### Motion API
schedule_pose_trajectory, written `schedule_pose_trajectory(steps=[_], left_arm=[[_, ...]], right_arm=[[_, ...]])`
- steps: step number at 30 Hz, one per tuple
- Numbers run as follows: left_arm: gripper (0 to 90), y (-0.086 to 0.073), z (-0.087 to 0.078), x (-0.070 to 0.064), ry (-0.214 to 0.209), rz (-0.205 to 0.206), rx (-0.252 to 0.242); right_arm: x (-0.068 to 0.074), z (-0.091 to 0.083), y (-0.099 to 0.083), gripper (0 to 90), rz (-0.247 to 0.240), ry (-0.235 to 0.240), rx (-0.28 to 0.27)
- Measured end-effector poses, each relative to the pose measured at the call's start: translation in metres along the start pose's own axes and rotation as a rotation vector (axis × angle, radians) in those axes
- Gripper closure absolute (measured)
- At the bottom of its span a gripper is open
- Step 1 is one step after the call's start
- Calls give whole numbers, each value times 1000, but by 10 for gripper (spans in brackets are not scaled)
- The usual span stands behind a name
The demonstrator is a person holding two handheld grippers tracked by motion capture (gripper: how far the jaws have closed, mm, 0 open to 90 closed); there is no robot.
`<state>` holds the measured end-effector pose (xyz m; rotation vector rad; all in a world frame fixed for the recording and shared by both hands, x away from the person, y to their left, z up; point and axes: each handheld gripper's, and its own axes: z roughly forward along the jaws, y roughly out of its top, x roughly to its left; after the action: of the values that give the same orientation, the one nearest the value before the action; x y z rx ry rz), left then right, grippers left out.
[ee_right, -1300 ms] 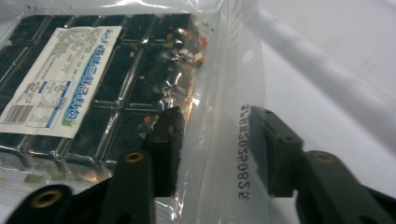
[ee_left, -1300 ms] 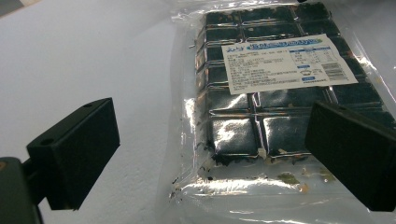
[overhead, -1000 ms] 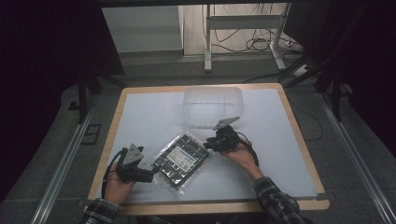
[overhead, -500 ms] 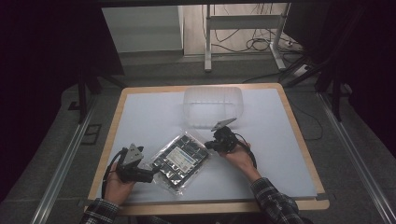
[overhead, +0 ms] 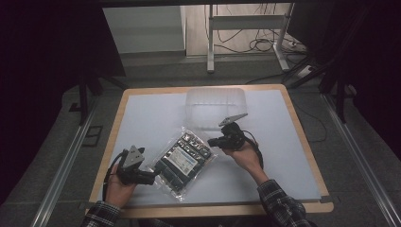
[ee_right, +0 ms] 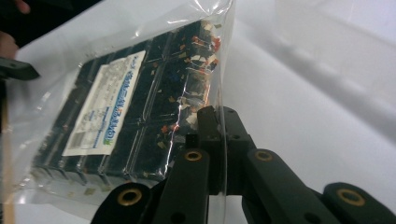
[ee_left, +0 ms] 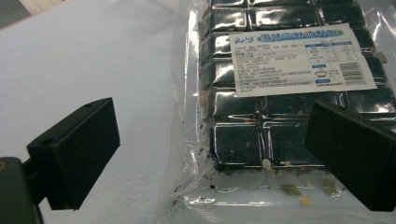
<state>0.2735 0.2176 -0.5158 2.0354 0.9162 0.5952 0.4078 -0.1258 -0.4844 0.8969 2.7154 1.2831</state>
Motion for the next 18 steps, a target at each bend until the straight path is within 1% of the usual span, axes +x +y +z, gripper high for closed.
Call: schedule_pose_trajectory(steps=[4, 6, 12, 18], left_arm=[[30, 0, 0, 0, -14, -6, -3], [29, 0, 0, 0, -17, -7, -3], [29, 0, 0, -1, -18, -8, -2], [28, 0, 0, -1, -15, -7, -1]], right_arm=[[6, -9, 7, 889, -15, 7, -18], [8, -13, 9, 889, -14, 15, -26], [12, -25, 18, 889, -9, 39, -56], [18, -40, 32, 890, -21, 49, -86]])
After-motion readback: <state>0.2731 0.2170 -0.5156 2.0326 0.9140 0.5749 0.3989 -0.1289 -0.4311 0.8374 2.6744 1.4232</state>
